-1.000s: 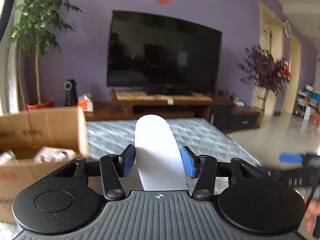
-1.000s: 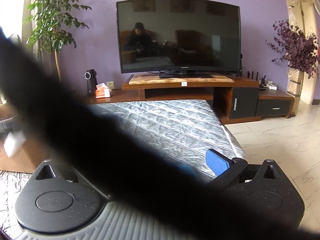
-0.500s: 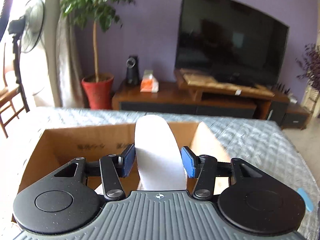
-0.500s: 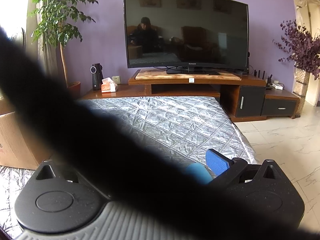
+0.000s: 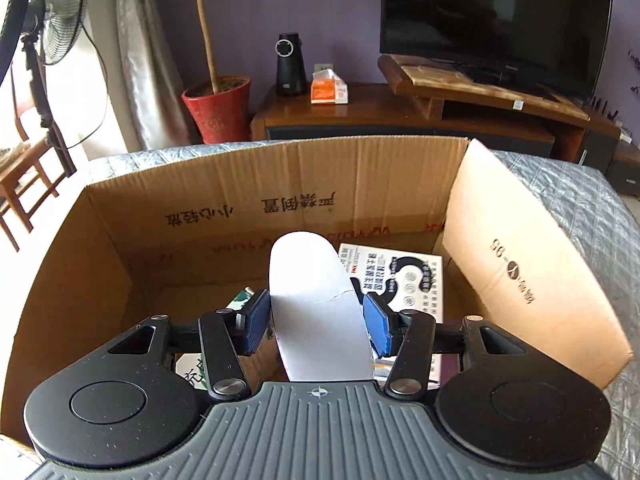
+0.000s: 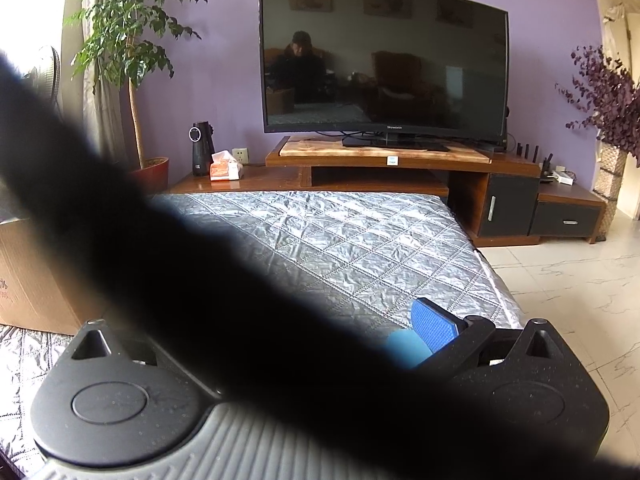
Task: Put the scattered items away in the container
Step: 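Open the left gripper to drop the white pad into the box, then grasp the light-blue oval pad with the right gripper and lift it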
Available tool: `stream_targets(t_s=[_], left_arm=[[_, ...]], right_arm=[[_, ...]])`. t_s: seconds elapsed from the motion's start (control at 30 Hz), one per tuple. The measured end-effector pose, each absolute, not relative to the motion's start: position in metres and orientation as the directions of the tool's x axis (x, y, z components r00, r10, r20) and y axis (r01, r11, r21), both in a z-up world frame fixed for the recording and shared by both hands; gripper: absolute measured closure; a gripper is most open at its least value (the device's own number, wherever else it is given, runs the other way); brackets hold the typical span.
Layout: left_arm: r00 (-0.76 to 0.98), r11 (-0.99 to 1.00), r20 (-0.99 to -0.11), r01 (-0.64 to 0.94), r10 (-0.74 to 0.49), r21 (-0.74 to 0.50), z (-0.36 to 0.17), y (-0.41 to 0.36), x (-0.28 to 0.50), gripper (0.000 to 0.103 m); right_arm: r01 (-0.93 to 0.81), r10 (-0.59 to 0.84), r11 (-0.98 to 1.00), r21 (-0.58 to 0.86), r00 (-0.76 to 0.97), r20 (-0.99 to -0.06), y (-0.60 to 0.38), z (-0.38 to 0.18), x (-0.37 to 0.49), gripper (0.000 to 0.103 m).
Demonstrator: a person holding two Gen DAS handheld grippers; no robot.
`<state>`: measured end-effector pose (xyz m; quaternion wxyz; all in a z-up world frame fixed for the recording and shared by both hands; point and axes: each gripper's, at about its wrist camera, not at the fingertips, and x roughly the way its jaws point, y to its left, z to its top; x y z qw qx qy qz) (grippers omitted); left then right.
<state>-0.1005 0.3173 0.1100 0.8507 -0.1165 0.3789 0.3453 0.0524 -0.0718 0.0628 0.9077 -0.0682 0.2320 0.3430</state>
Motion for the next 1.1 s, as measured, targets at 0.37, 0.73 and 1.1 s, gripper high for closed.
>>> stream_targets(t_s=[0.37,0.73,1.1], left_arm=[[0.508,0.724,-0.644,-0.682,0.572,0.105,0.132,0.302,-0.105,0.029],[0.803,0.912,-0.533,-0.390,0.268,-0.129,0.148,0.157,-0.057,0.013],[0.779,0.933,-0.615,-0.301,0.122,-0.197,0.052,0.097,-0.010,0.012]], right_arm=[[-0.644,0.586,0.764,0.040,0.667,-0.460,-0.077,0.065,0.055,0.003],[-0.512,0.506,0.852,0.107,0.755,-0.416,-0.121,0.066,0.073,0.003],[-0.474,0.418,0.879,0.044,0.723,-0.550,-0.133,0.031,0.105,0.004]])
